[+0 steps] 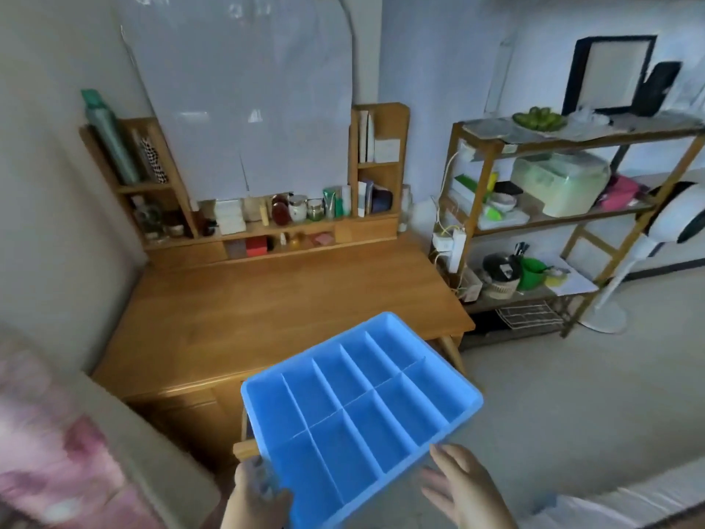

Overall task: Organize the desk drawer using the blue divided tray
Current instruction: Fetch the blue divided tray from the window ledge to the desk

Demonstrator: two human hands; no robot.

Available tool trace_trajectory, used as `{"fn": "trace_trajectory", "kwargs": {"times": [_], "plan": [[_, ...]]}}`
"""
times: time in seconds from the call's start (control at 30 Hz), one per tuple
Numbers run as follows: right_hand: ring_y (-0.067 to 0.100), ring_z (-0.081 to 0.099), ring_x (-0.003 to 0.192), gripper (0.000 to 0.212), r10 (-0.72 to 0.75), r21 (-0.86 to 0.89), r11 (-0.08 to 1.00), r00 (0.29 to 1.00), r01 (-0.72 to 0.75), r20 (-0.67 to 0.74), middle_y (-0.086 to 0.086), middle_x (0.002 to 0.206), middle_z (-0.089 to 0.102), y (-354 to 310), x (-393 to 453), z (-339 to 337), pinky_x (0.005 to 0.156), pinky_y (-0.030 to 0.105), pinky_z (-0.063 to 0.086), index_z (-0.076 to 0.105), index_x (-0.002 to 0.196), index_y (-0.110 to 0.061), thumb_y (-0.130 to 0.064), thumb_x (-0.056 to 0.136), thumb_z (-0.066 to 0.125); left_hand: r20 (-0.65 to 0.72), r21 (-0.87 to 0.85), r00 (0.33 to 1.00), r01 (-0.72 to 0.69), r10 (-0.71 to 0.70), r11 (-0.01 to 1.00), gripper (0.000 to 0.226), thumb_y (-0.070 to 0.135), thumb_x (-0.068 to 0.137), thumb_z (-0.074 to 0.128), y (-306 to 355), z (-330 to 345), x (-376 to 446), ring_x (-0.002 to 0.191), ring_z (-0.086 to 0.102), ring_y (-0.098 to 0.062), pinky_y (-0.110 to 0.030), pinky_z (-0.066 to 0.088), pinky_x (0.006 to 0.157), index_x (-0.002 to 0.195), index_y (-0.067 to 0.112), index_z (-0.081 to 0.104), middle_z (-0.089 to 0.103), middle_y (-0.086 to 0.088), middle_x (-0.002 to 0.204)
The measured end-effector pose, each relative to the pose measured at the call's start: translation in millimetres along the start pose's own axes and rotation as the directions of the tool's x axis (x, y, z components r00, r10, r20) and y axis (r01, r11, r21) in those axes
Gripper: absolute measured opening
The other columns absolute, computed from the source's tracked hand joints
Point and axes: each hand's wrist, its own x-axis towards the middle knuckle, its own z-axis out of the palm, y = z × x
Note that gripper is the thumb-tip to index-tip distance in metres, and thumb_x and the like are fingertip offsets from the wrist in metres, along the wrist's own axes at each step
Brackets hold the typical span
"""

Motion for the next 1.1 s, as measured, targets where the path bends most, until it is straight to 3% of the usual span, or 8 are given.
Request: {"fn": "trace_trajectory", "kwargs": {"times": [0.1,0.23,0.37,0.7,0.87,1.0,1.07,1.1], "plan": [[0.032,0.061,0.094,0.024,-0.097,0.092,0.990,0.992,0.104,-0.082,0.007,0.113,0.053,-60,67,-16,0.089,0.045,0.046,0.047,0.118,-0.015,-0.011,0.096,0.053,0.024,0.019,0.999,0.031,-0.031,0.999,0.045,-0.007,0.078,0.060,20,2,58,0.080,0.062,-0.023,-0.026,0.043,0.059,0.117,0.008,0.045,0.069,-0.006,0.087],[0.035,0.061,0.089,0.036,-0.069,0.029,0.997,0.997,0.070,-0.037,0.009,0.107,0.058,-117,138,-18,0.089,0.044,0.047,0.044,0.130,-0.019,-0.010,0.096,0.052,0.091,0.080,0.995,0.032,-0.040,0.996,0.046,-0.003,0.080,0.059,35,17,142,0.058,0.066,-0.022,-0.029,0.048,0.045,0.119,0.013,0.042,0.068,-0.009,0.104],[0.033,0.059,0.095,0.041,-0.042,-0.042,0.998,0.996,0.039,-0.073,0.012,0.105,0.060,-161,213,-3,0.092,0.041,0.044,0.043,0.138,-0.010,-0.010,0.097,0.049,0.157,0.071,0.988,-0.009,-0.002,0.997,0.041,0.001,0.086,0.058,58,60,246,0.075,0.069,-0.012,-0.026,0.053,0.051,0.119,0.021,0.045,0.069,0.002,0.103],[0.029,0.059,0.101,0.040,0.012,-0.030,0.999,0.983,-0.017,-0.183,0.015,0.129,0.055,-175,382,9,0.093,0.039,0.045,0.041,0.138,-0.011,-0.010,0.099,0.045,0.219,0.069,0.976,-0.021,0.005,0.997,0.047,0.001,0.091,0.051,85,150,426,0.108,0.059,-0.030,-0.044,0.052,0.085,0.135,0.016,0.041,0.057,-0.004,0.124],[0.028,0.057,0.115,0.043,-0.057,-0.119,0.992,0.994,0.045,-0.096,0.002,0.129,0.052,-166,390,-7,0.094,0.036,0.044,0.037,0.140,-0.022,-0.012,0.099,0.045,0.131,-0.005,0.990,-0.057,0.057,0.998,0.044,0.011,0.094,0.053,85,151,433,0.087,0.060,-0.028,-0.031,0.048,0.060,0.135,0.019,0.040,0.053,0.001,0.121],[0.030,0.054,0.116,0.031,-0.129,-0.739,0.655,0.941,-0.157,-0.314,0.012,0.128,0.058,-119,365,-57,0.101,0.040,0.040,0.059,0.120,-0.008,-0.013,0.090,0.061,0.129,0.245,0.990,-0.090,0.060,0.965,0.012,0.021,0.089,0.062,19,124,353,0.061,0.057,-0.009,-0.024,0.046,0.059,0.082,0.029,0.057,0.063,0.011,0.074],[0.033,0.051,0.118,0.040,-0.083,-0.804,0.505,0.909,-0.316,-0.409,0.017,0.133,0.051,-95,355,-88,0.101,0.038,0.036,0.056,0.124,-0.007,-0.019,0.087,0.065,0.230,0.368,0.944,0.139,-0.236,0.919,0.026,0.027,0.090,0.060,-24,110,312,0.054,0.056,-0.004,-0.010,0.041,0.059,0.064,0.030,0.055,0.059,0.008,0.055],[0.035,0.050,0.118,0.047,-0.049,-0.786,0.496,0.892,-0.369,-0.450,0.018,0.134,0.048,-86,353,-99,0.098,0.039,0.037,0.051,0.129,-0.007,-0.022,0.087,0.065,0.298,0.396,0.850,0.305,-0.435,0.866,0.026,0.033,0.093,0.053,-38,106,294,0.061,0.061,-0.005,-0.005,0.040,0.071,0.068,0.029,0.057,0.061,0.008,0.057]]}}
